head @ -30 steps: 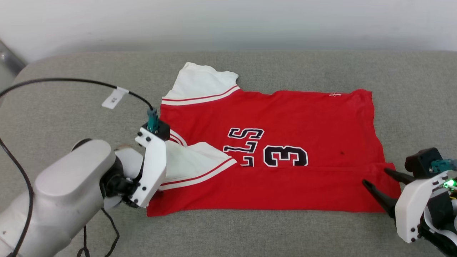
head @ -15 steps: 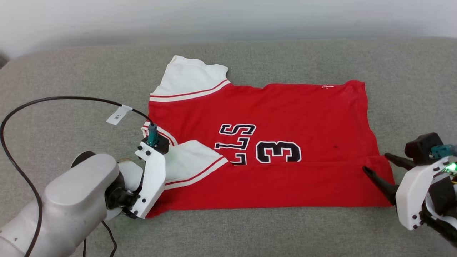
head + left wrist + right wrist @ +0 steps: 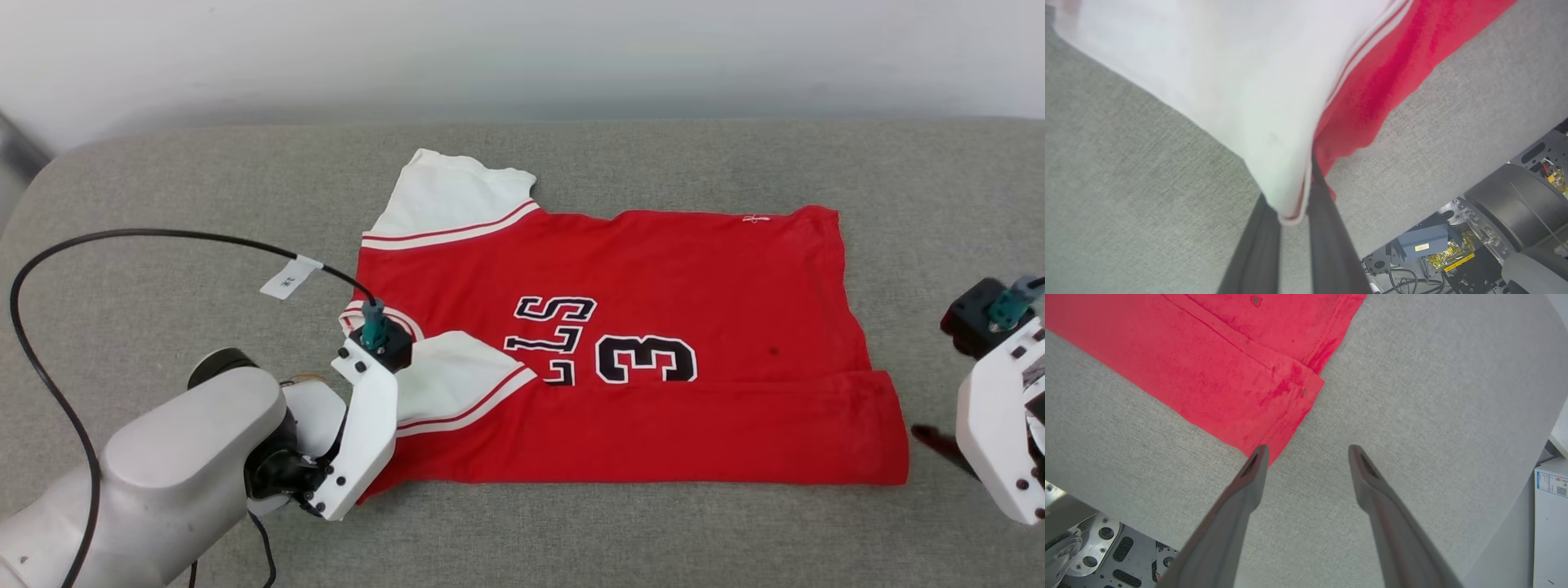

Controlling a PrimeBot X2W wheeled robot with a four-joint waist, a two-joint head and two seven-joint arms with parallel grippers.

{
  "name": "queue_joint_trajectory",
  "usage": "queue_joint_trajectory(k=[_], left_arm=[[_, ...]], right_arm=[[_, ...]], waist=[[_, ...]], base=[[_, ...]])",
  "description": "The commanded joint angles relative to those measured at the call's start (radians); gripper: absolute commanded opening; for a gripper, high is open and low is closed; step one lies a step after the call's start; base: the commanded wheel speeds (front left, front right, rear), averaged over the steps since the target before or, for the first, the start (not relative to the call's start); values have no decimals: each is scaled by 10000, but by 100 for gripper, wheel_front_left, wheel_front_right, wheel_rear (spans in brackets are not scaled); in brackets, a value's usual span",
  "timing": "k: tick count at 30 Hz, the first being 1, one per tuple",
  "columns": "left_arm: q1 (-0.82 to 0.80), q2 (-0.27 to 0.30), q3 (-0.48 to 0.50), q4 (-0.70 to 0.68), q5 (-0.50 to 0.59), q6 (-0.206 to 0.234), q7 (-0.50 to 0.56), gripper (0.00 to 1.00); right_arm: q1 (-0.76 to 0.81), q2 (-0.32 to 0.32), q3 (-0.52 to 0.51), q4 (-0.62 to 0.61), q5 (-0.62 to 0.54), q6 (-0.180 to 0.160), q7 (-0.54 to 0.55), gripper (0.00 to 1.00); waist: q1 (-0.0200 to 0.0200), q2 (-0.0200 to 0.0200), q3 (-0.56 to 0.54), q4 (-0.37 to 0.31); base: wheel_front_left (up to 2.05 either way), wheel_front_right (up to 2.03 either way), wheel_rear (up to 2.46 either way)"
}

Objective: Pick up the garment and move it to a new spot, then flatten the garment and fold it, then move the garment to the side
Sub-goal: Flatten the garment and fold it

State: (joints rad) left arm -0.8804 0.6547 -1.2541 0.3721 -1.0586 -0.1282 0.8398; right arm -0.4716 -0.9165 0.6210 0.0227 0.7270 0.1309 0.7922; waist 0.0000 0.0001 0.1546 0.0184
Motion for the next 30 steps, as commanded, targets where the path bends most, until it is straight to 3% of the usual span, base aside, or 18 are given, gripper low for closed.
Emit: queue_joint_trajectory(k=[1,9,18,22,23,24,30], left_arm=[[-123,35,-34,-133,43,-8,-62,0],[-439,42,-153,-465,165,-4,-275,0],[-616,140,-221,-624,268,-5,-477,0],[-580,201,-247,-562,295,-2,-535,0],[-545,215,-248,-541,302,-2,-562,0],[-493,214,-251,-522,293,-2,-593,0],[-61,187,-270,-382,104,-4,-783,0]], right_arm=[[-157,15,117,66,180,-4,390,100],[-230,820,465,1170,453,-5,1389,100],[271,1959,1084,2738,629,-4,616,100],[202,2162,1503,2913,784,-4,224,100],[108,2129,1579,2884,816,-4,106,27],[29,2064,1626,2871,887,-4,23,0],[-254,1296,1746,2394,1197,-4,-680,0]], waist=[[0,-1,62,50],[0,-1,491,270],[0,-1,1042,425],[0,-1,1113,372],[0,-1,1096,346],[0,-1,1061,324],[0,-1,520,215]], base=[[0,0,0],[0,0,0],[0,0,0],[0,0,0],[0,0,0],[0,0,0],[0,0,0]])
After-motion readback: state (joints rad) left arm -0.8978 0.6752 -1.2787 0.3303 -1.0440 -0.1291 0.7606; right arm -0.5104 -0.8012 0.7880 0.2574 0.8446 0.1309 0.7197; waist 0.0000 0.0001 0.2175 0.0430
